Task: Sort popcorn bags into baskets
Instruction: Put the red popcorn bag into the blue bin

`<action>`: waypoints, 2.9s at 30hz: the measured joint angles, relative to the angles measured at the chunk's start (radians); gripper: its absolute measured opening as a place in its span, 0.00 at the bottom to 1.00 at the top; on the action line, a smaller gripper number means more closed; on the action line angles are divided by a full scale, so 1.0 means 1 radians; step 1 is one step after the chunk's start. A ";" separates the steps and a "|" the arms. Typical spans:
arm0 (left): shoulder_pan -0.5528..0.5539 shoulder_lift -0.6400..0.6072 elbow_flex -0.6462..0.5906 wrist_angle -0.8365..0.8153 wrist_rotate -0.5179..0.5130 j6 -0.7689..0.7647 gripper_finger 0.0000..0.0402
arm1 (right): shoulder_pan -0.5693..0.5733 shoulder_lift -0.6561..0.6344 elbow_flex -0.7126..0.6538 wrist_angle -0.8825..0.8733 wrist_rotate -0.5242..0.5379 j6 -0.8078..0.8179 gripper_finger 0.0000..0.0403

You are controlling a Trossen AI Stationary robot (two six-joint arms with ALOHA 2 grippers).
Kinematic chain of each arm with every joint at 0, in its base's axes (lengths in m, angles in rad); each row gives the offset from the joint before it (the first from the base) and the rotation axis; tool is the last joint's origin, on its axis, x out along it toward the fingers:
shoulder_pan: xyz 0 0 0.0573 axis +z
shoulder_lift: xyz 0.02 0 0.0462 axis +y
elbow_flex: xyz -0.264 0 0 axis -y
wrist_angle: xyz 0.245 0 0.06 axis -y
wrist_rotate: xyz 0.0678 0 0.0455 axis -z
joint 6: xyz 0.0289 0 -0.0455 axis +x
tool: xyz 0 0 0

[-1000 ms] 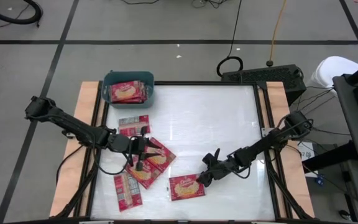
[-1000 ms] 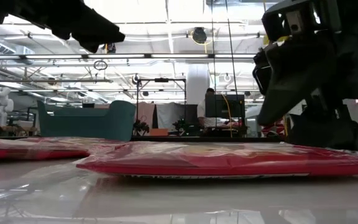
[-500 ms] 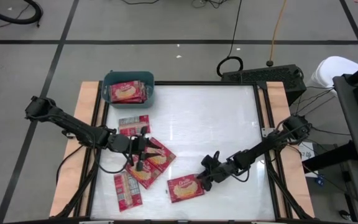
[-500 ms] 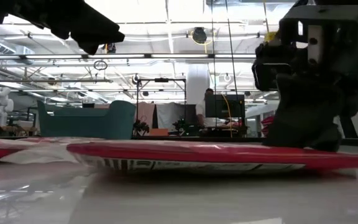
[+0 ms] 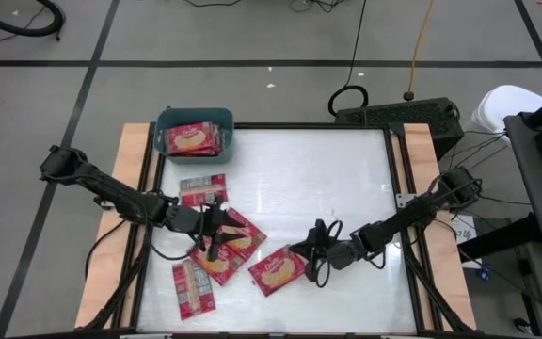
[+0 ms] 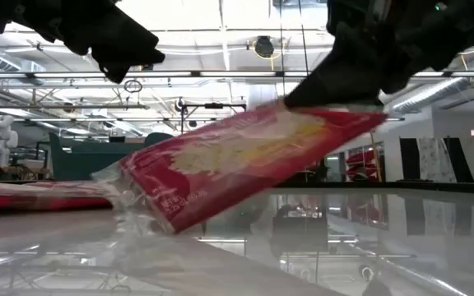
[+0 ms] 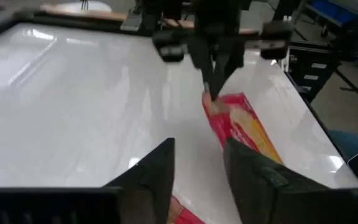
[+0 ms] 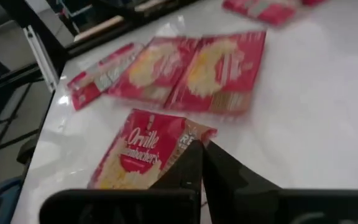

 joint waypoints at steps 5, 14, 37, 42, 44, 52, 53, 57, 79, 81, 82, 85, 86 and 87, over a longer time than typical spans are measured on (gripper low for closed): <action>-0.001 0.109 0.001 0.109 0.037 -0.046 0.55 | -0.005 -0.044 0.000 0.017 0.031 -0.097 0.00; 0.060 0.345 0.021 0.356 0.191 -0.098 0.78 | -0.018 -0.075 0.001 0.026 0.032 -0.221 0.00; 0.268 0.478 0.155 0.256 0.689 -0.182 0.04 | -0.062 -0.076 0.002 0.083 0.045 -0.434 0.00; 0.326 0.360 0.191 -0.045 0.686 -0.094 0.08 | -0.062 -0.076 0.002 0.067 0.110 -0.404 0.07; 0.346 0.299 0.215 -0.194 0.679 -0.048 0.07 | -0.062 -0.076 0.002 0.056 0.127 -0.375 0.12; 0.396 0.135 0.418 -0.875 0.518 0.188 0.06 | -0.061 -0.075 0.001 -0.040 0.130 -0.298 0.35; 0.404 0.123 0.455 -0.969 0.483 0.216 0.07 | -0.060 -0.075 0.001 -0.041 0.122 -0.298 0.36; 0.459 0.103 0.613 -1.285 0.349 0.315 0.09 | -0.056 -0.075 -0.011 -0.051 0.059 -0.303 0.40; 1.295 0.236 0.942 -1.633 0.281 0.942 0.05 | -0.022 -0.075 -0.087 0.023 0.049 -0.292 0.39; 1.323 0.265 0.942 -1.627 0.281 0.951 0.05 | -0.016 -0.075 -0.087 0.024 0.049 -0.305 0.39; 1.334 0.279 0.942 -1.623 0.281 0.958 0.07 | -0.016 -0.075 -0.087 0.025 0.049 -0.307 0.39; 1.350 0.326 0.942 -1.615 0.278 0.978 0.11 | -0.016 -0.075 -0.087 0.025 0.049 -0.322 0.39; 1.351 0.339 0.942 -1.617 0.277 0.989 0.12 | -0.016 -0.075 -0.087 0.025 0.049 -0.324 0.39; 1.351 0.351 0.942 -1.617 0.279 1.001 0.12 | -0.016 -0.075 -0.087 0.025 0.049 -0.325 0.39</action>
